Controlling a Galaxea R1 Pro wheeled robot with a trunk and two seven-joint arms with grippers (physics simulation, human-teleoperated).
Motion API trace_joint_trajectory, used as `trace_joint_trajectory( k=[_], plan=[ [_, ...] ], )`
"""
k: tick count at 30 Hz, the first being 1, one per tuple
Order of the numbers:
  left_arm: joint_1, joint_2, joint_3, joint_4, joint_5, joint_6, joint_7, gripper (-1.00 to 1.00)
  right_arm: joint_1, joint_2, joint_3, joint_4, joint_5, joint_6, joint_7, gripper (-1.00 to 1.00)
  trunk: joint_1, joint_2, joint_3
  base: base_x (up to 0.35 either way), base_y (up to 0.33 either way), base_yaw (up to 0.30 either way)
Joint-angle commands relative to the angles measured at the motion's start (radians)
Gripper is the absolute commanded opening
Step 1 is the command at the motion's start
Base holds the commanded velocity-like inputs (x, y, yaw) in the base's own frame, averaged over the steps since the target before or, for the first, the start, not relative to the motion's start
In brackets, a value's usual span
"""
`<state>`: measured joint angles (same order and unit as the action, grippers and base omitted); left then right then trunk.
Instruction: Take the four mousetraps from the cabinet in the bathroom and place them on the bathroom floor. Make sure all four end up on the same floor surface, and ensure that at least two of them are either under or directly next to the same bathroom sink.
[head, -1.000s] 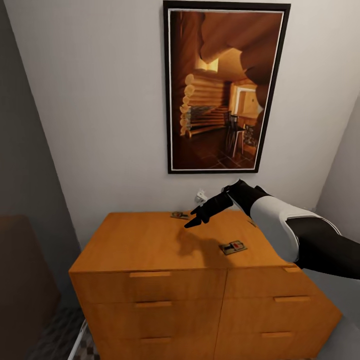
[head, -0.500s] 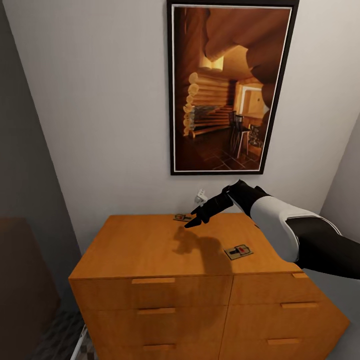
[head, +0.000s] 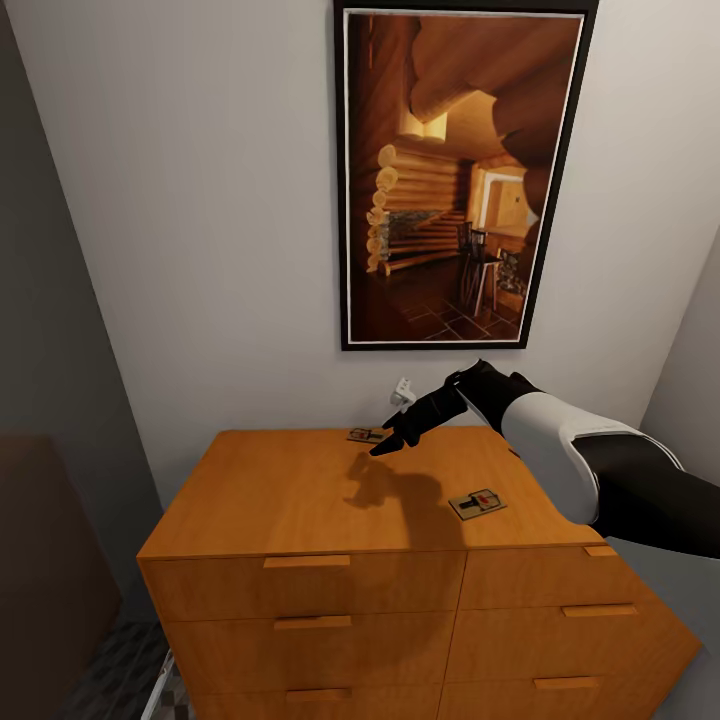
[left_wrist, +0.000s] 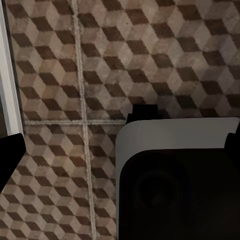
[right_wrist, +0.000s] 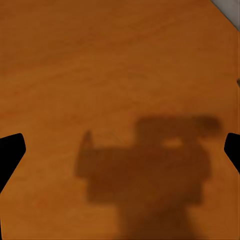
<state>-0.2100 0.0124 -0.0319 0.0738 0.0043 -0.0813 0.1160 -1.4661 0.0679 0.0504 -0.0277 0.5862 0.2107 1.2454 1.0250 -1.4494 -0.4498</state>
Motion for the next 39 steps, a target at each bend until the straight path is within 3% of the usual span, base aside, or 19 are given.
trace_joint_trajectory(
  k=[1, 39],
  plan=[
    [-0.002, 0.000, -0.003, 0.004, 0.000, -0.008, 0.002, 1.00, 0.000, -0.001, 0.005, -0.001, -0.005, 0.010, 0.003, 1.00, 0.000, -0.001, -0.001, 0.000, 0.000, 0.000],
    [-0.001, 0.000, -0.003, 0.004, 0.000, -0.008, 0.002, 1.00, 0.000, -0.007, 0.005, -0.001, -0.005, 0.010, 0.003, 1.00, 0.000, -0.001, -0.001, 0.025, 0.000, 0.000]
  ],
)
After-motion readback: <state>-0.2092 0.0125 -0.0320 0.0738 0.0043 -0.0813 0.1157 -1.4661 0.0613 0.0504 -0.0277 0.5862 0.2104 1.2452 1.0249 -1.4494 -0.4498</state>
